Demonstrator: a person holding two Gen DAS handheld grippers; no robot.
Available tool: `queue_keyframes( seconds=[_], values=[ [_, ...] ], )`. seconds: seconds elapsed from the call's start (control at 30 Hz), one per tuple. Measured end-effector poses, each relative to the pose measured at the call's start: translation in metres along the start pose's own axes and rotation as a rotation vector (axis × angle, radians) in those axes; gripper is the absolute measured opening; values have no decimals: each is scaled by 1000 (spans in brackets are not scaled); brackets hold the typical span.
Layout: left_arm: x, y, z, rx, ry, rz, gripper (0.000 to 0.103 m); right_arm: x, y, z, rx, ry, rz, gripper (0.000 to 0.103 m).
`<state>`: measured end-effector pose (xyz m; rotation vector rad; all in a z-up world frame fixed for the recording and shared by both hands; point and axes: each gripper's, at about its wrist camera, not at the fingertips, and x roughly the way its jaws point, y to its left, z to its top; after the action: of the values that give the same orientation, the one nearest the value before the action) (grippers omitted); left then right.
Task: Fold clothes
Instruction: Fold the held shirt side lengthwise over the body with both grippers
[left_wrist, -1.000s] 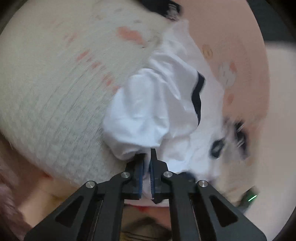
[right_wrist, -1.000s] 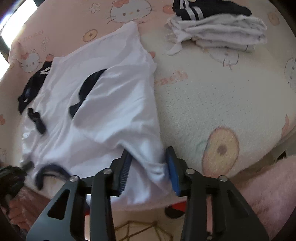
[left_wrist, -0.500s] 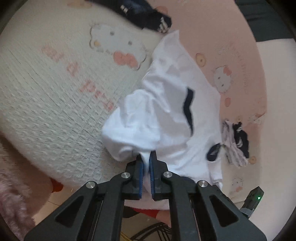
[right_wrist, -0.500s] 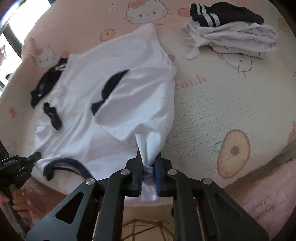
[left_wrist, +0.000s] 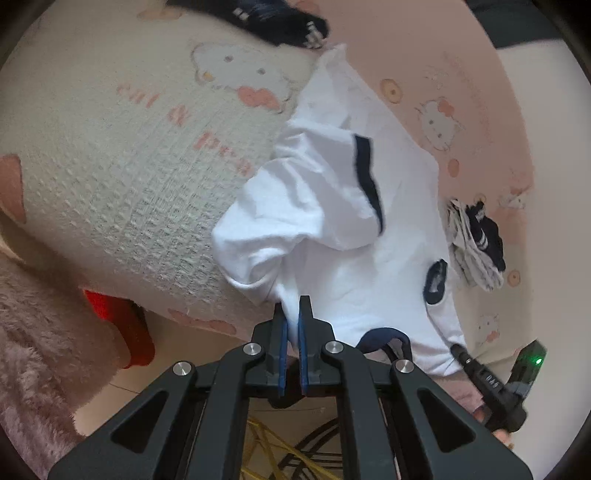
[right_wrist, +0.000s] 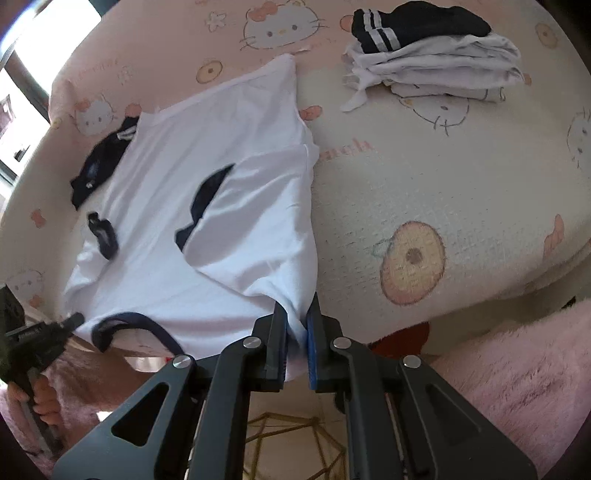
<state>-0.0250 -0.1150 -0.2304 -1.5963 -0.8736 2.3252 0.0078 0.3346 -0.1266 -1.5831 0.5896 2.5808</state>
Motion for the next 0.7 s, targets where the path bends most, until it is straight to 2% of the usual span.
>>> queue_keyframes(
  seconds=[0.07,0.17,0.33,0.43,0.57,0.7],
  values=[
    [-3,-10,3,45,-19,-1,5,-3,9,5,-12,-25,42,7],
    [0,-20,16,111,-19,3,5,3,30,16,-69,-44,47,7],
    [4,-54,62,208,-11,-39,5,8,48,47,-106,-61,94,7],
    [10,-79,97,271,-9,-52,5,7,48,86,-105,-89,129,7],
    [40,-115,155,324,-8,-7,5,14,44,145,-68,-116,172,7],
    [91,-119,214,283,42,1,7,47,33,204,1,-123,155,8]
  ],
)
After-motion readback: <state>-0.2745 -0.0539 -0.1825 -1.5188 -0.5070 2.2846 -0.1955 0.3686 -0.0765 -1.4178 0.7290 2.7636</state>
